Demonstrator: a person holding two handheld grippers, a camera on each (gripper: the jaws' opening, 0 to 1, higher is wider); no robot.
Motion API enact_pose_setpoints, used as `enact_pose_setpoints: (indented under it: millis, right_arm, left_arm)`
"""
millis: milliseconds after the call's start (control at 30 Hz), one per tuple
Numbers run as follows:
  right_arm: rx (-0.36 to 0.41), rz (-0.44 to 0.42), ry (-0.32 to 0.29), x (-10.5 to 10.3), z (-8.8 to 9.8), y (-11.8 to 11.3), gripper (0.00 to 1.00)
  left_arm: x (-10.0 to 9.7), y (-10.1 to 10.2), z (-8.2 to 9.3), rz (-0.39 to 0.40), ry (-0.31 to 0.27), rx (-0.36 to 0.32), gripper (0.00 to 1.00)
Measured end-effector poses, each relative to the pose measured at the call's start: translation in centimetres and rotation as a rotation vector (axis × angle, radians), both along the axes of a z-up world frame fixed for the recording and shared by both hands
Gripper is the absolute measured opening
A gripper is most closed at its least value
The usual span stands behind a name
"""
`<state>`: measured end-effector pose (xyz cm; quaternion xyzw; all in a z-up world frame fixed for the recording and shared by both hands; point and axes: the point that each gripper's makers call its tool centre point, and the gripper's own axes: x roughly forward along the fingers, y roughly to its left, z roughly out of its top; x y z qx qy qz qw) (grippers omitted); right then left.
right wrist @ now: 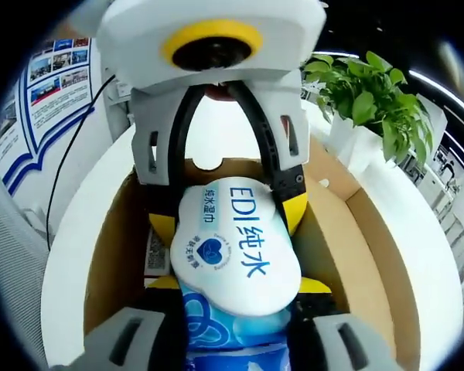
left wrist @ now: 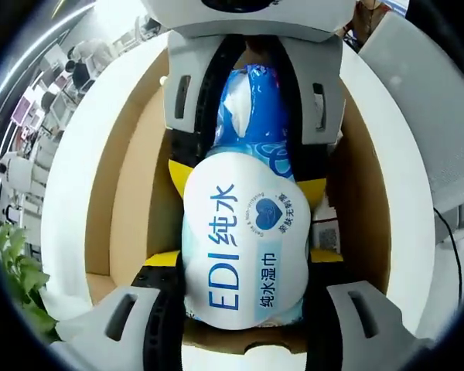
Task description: Operate the shoe box by opening the lid, removing the specified soft item, and placing it in the target area until the item is outside and the box remains undamaged.
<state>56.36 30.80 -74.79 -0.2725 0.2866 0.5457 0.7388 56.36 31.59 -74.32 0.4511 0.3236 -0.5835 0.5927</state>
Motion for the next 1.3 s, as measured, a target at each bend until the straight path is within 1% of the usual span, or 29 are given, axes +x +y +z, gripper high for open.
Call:
enact_pose_setpoints:
  millis: [733, 867, 1000, 1300]
  right_arm:
    - [0.023, 0.022, -0.054, -0.7, 5.8, 0.3, 0.46]
    - [0.022, 0.027, -0.062, -1.0, 6.8, -0.1, 0.46]
    - [0.024, 0.028, -0.068, -1.1, 7.5, -0.5, 0.46]
    - [0.020, 0.034, -0.064, -2.0, 8.8, -2.0, 0.46]
  left_arm:
    - [-0.7, 0.1, 5.8, 0.011, -0.058, 0.006, 0.60]
    - [-1.0, -0.2, 6.8, 0.015, -0.066, 0.005, 0.60]
    - [-1.2, -0.7, 7.5, 0.015, -0.071, 0.005, 0.60]
    - [-2.1, -2.1, 8.7, 0.017, -0.059, 0.002, 0.60]
